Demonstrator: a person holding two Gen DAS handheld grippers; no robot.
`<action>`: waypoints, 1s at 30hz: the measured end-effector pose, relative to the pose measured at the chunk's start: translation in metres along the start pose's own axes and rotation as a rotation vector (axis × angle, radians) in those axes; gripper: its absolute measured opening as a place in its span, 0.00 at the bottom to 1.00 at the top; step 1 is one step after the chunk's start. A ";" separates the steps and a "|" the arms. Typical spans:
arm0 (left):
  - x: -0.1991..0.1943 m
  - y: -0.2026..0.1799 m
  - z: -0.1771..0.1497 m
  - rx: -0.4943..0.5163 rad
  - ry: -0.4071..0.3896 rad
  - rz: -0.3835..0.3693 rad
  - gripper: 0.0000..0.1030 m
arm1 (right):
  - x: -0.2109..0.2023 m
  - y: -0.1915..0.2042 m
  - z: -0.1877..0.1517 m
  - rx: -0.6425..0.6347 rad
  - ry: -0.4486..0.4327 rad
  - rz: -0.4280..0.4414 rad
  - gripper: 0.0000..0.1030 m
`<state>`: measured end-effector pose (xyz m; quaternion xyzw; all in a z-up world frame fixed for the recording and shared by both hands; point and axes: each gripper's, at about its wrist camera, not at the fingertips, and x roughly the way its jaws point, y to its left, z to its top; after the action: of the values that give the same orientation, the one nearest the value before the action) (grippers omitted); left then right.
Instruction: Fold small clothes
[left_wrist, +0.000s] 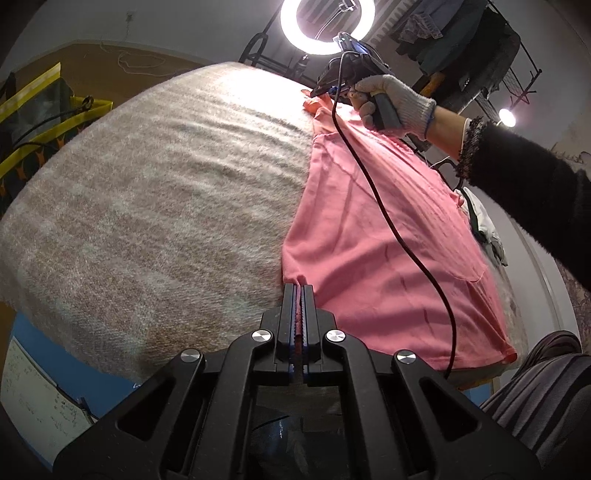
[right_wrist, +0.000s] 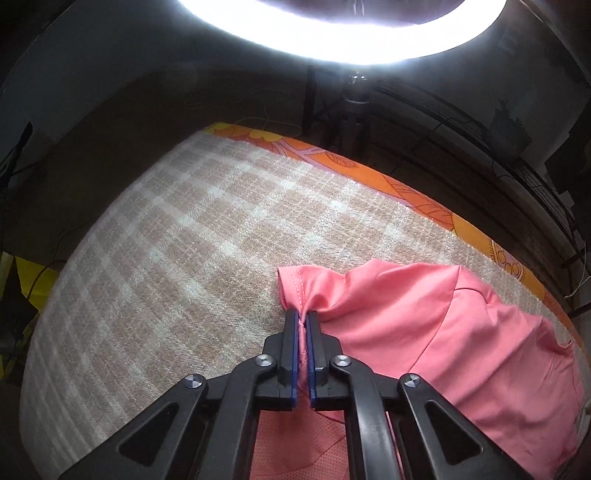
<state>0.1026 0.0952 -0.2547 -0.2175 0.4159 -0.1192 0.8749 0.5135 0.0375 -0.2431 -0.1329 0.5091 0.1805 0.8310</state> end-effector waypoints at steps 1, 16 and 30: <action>-0.001 -0.002 0.001 0.002 -0.004 -0.003 0.00 | -0.003 -0.004 0.000 0.016 -0.013 0.014 0.01; -0.018 -0.054 0.005 0.118 -0.008 -0.033 0.00 | -0.067 -0.072 -0.012 0.166 -0.192 0.197 0.01; 0.002 -0.150 -0.012 0.268 0.107 -0.128 0.00 | -0.103 -0.197 -0.078 0.349 -0.274 0.268 0.01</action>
<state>0.0901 -0.0409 -0.1910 -0.1181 0.4276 -0.2407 0.8633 0.4945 -0.1878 -0.1785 0.1070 0.4284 0.2149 0.8711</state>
